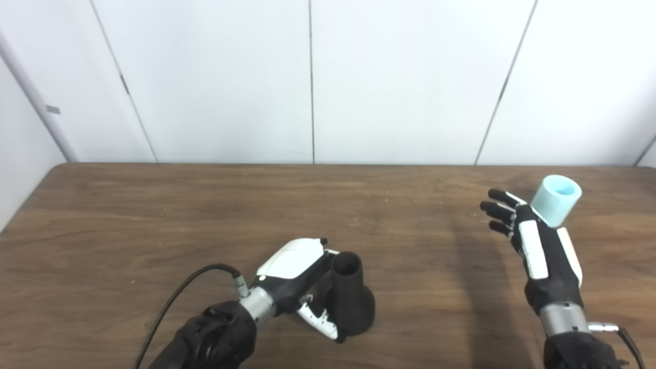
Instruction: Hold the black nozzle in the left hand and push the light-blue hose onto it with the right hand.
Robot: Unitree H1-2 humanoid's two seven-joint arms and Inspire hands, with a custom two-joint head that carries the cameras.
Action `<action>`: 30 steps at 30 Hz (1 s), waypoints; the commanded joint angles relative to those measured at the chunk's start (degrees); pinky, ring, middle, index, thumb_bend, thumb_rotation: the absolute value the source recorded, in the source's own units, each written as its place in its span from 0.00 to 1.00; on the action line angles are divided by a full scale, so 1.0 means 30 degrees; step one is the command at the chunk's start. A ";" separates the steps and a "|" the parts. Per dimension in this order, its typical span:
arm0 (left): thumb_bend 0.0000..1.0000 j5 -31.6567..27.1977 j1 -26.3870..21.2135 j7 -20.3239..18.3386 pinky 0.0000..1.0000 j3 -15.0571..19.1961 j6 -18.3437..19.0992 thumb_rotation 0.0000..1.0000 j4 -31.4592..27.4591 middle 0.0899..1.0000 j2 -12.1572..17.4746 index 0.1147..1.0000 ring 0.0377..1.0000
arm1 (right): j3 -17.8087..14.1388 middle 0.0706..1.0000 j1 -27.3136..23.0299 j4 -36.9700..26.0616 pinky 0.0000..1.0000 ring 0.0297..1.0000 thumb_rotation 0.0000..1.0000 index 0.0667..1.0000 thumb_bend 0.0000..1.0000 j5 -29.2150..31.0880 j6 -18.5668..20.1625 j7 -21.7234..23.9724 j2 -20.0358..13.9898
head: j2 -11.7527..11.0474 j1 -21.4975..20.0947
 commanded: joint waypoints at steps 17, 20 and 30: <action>0.51 -0.0042 -0.0645 -0.4396 1.00 -0.2052 0.1649 0.00 0.0596 0.52 0.0486 0.38 0.72 | -0.1107 0.73 -0.2133 -0.1845 0.78 0.82 0.77 0.75 0.60 -0.0020 0.1245 0.0408 -0.2762 | -0.0027 -0.0414; 0.51 -0.0099 -0.0550 -0.4170 1.00 -0.2013 0.1408 0.00 0.0682 0.52 0.0495 0.38 0.71 | -0.1321 0.74 -0.2712 -0.2201 0.76 0.81 0.67 0.76 0.61 -0.0111 0.1978 0.0670 -0.3452 | -0.0072 -0.0514; 0.52 -0.0463 0.0136 -0.3171 1.00 -0.1390 0.0002 0.00 0.0925 0.46 0.0646 0.41 0.70 | 0.0101 0.76 -0.5012 0.0728 0.77 0.81 0.36 0.78 0.78 -0.6001 0.0813 0.0408 -0.7413 | -0.0381 -0.2250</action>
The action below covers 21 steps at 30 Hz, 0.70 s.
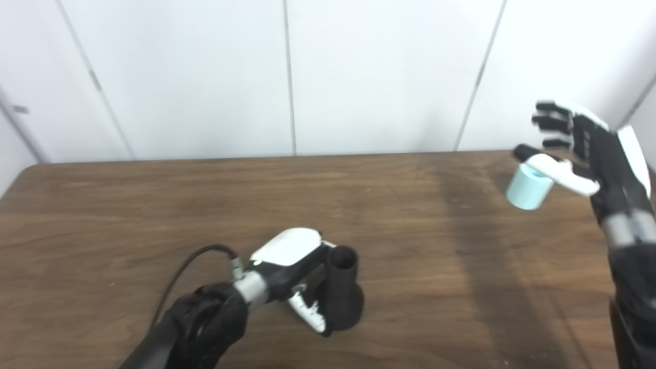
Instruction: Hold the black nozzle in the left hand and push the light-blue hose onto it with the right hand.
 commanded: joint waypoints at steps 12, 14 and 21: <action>0.52 -0.0827 0.1524 -0.1388 1.00 -0.0210 -0.0825 0.00 0.0652 0.48 0.0816 0.39 0.71 | 0.2584 0.85 -0.4242 0.5481 0.88 0.91 0.22 0.82 0.89 -0.6470 0.0723 0.3722 -0.3449 | -0.0144 -0.3623; 0.52 -0.0948 0.1571 -0.1349 1.00 -0.0035 -0.1040 0.00 0.0718 0.47 0.0981 0.39 0.71 | 0.3135 0.87 -0.4598 0.6199 0.93 0.93 0.21 0.83 0.89 -0.7232 0.0742 0.4060 -0.3632 | -0.0192 -0.3983; 0.52 -0.1363 0.1712 -0.1194 1.00 0.0400 -0.1597 0.00 0.0986 0.45 0.1605 0.41 0.71 | 0.3774 0.86 -0.5748 0.7942 0.91 0.92 0.21 0.84 0.89 -0.9298 0.0750 0.5178 -0.3270 | -0.0393 -0.5548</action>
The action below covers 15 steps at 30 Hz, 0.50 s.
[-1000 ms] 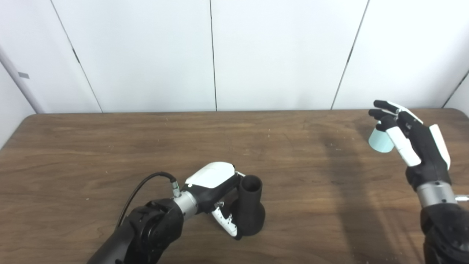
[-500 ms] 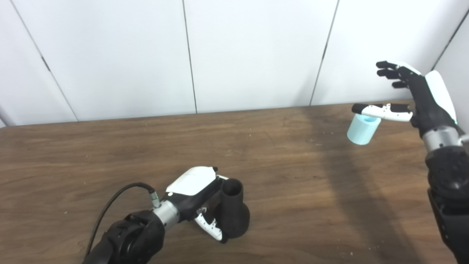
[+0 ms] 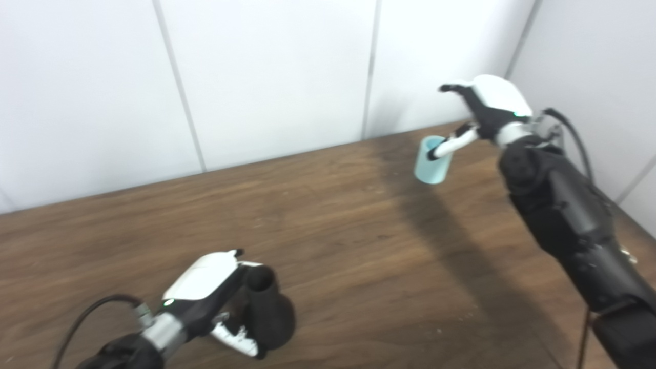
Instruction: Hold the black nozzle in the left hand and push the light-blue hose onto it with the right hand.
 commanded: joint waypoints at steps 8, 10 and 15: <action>0.52 -0.0409 0.1192 -0.1332 1.00 -0.0410 -0.0371 0.00 0.0853 0.47 0.0974 0.39 0.70 | -0.0813 0.88 -0.2935 0.2466 0.90 0.92 0.19 0.83 0.94 -0.1496 -0.0002 0.1746 0.0350 | 0.0021 -0.0456; 0.52 -0.0421 0.1221 -0.1317 1.00 -0.0369 -0.0486 0.00 0.0845 0.47 0.1043 0.39 0.70 | -0.0740 0.88 -0.3372 0.3295 0.89 0.92 0.16 0.83 0.95 -0.1599 -0.0002 0.2152 0.0407 | 0.0060 -0.0544; 0.52 -0.0439 0.1269 -0.1360 1.00 -0.0299 -0.0655 0.00 0.0837 0.47 0.1157 0.39 0.70 | -0.0450 0.88 -0.4089 0.4527 0.75 0.89 0.15 0.84 0.95 -0.2138 -0.0002 0.3060 0.0539 | 0.0107 -0.0604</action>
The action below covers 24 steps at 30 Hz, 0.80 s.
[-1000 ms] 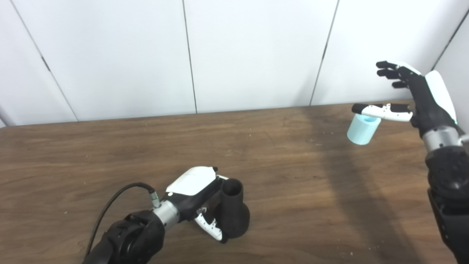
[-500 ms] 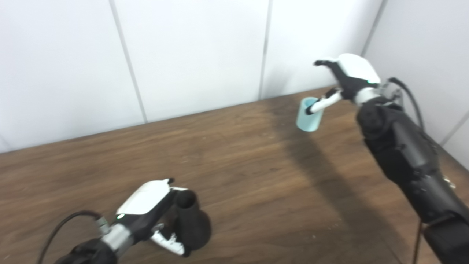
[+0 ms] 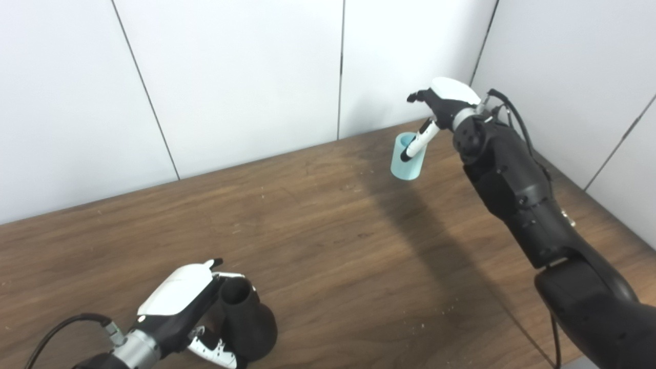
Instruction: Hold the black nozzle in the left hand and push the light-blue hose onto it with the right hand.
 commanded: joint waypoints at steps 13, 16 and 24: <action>0.52 0.0145 0.1004 -0.1551 1.00 -0.0647 0.0385 0.00 0.0696 0.48 0.0756 0.39 0.70 | 0.0598 0.77 -0.2123 0.1593 0.64 0.70 0.05 0.79 0.93 -0.1560 -0.0001 0.0712 0.0106 | 0.0197 0.0082; 0.52 0.0142 0.1023 -0.1523 1.00 -0.0647 0.0308 0.00 0.0753 0.48 0.0803 0.39 0.70 | 0.1002 0.72 -0.2227 0.1982 0.67 0.67 0.05 0.78 0.93 -0.1733 -0.0003 0.0534 0.0101 | 0.0213 0.0049; 0.52 0.0251 0.1033 -0.1602 1.00 -0.0722 0.0414 0.00 0.0698 0.48 0.0788 0.38 0.70 | 0.2222 0.72 -0.2293 0.2612 0.58 0.66 0.05 0.74 0.92 -0.1096 -0.0049 0.0037 -0.0069 | 0.0263 0.0176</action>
